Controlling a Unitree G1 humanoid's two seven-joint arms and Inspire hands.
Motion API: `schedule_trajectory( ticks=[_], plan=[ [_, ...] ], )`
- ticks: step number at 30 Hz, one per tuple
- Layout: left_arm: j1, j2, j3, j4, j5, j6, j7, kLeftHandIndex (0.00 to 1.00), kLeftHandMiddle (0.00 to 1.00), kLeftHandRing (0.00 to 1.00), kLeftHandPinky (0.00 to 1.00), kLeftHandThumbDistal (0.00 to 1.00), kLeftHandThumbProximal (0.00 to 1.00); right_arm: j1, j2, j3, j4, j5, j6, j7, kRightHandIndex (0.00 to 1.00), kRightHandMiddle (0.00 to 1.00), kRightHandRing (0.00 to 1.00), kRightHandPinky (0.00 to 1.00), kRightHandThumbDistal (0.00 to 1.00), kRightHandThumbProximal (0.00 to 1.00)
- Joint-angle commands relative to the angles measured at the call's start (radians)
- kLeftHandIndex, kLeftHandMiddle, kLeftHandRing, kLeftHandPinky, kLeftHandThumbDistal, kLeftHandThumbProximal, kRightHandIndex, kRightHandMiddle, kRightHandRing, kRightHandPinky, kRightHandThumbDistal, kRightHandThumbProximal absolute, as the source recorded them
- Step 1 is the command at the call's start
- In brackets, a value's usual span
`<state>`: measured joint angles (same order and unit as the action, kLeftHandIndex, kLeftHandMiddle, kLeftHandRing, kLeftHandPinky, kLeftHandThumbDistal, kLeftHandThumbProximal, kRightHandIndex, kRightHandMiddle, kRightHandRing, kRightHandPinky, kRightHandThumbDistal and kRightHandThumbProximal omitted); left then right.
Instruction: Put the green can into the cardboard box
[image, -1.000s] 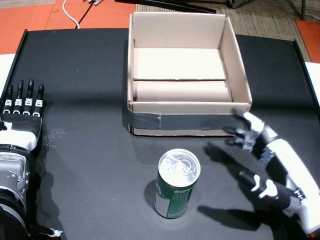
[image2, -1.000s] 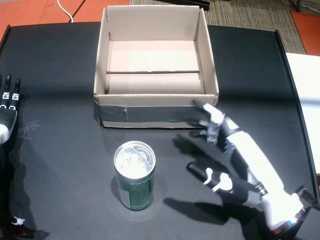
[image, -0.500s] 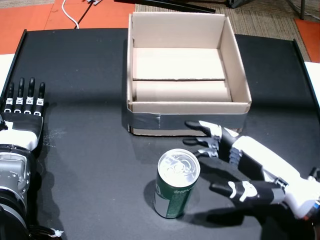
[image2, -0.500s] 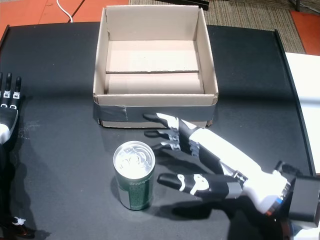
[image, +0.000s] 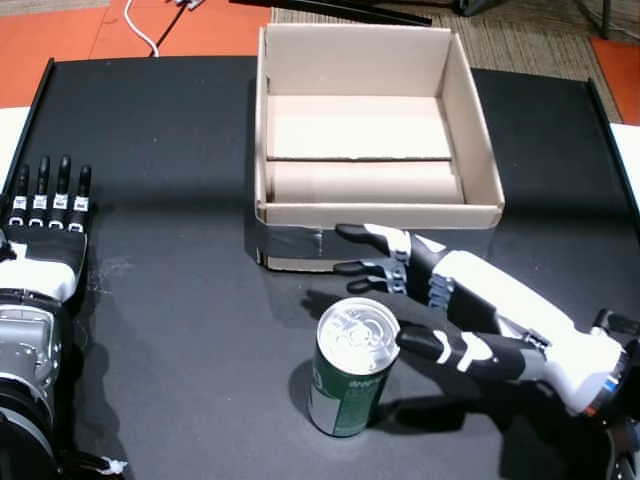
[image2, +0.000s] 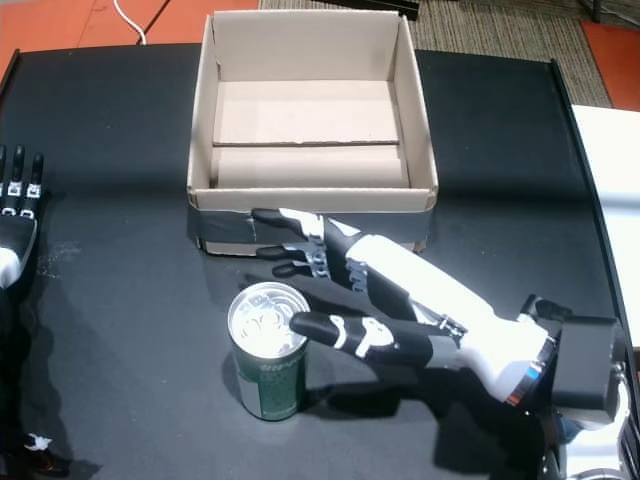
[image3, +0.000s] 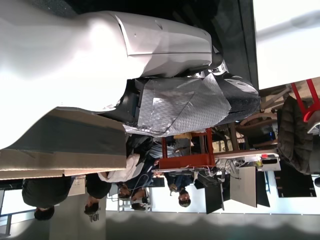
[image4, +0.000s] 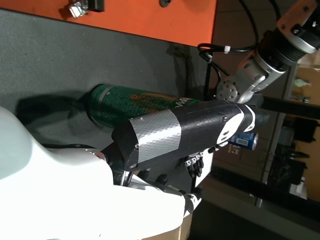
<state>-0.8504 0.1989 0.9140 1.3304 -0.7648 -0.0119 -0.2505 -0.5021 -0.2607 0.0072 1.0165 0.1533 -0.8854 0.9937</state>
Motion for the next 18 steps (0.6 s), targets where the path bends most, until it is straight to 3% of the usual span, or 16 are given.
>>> schedule_trajectory(
  ticks=[1, 6, 10, 18],
  plan=[
    [0.004, -0.004, -0.002, -0.001, 0.001, -0.009, -0.001, 0.68, 0.7, 0.8, 0.9, 0.0, 1.0, -0.014, -0.003, 0.004, 0.013, -0.015, -0.01, -0.007, 0.9, 0.96, 1.0, 1.0, 1.0, 0.78],
    [0.001, -0.006, -0.001, -0.001, 0.0, -0.01, 0.005, 0.63, 0.66, 0.77, 0.89, 0.0, 1.0, -0.022, -0.005, 0.006, 0.019, -0.018, -0.012, -0.007, 0.9, 0.96, 1.0, 1.0, 1.0, 0.76],
    [-0.001, -0.013, -0.002, -0.003, -0.001, -0.017, -0.003, 0.66, 0.69, 0.79, 0.91, 0.0, 1.0, -0.024, -0.013, 0.011, 0.027, -0.024, -0.02, 0.001, 0.9, 0.97, 1.0, 1.0, 1.0, 0.78],
    [-0.005, -0.02, -0.002, -0.003, -0.001, -0.023, 0.004, 0.64, 0.68, 0.77, 0.9, 0.0, 1.0, -0.027, -0.032, 0.016, 0.046, -0.037, -0.055, -0.001, 0.91, 0.98, 1.0, 1.0, 1.0, 0.76]
  ],
)
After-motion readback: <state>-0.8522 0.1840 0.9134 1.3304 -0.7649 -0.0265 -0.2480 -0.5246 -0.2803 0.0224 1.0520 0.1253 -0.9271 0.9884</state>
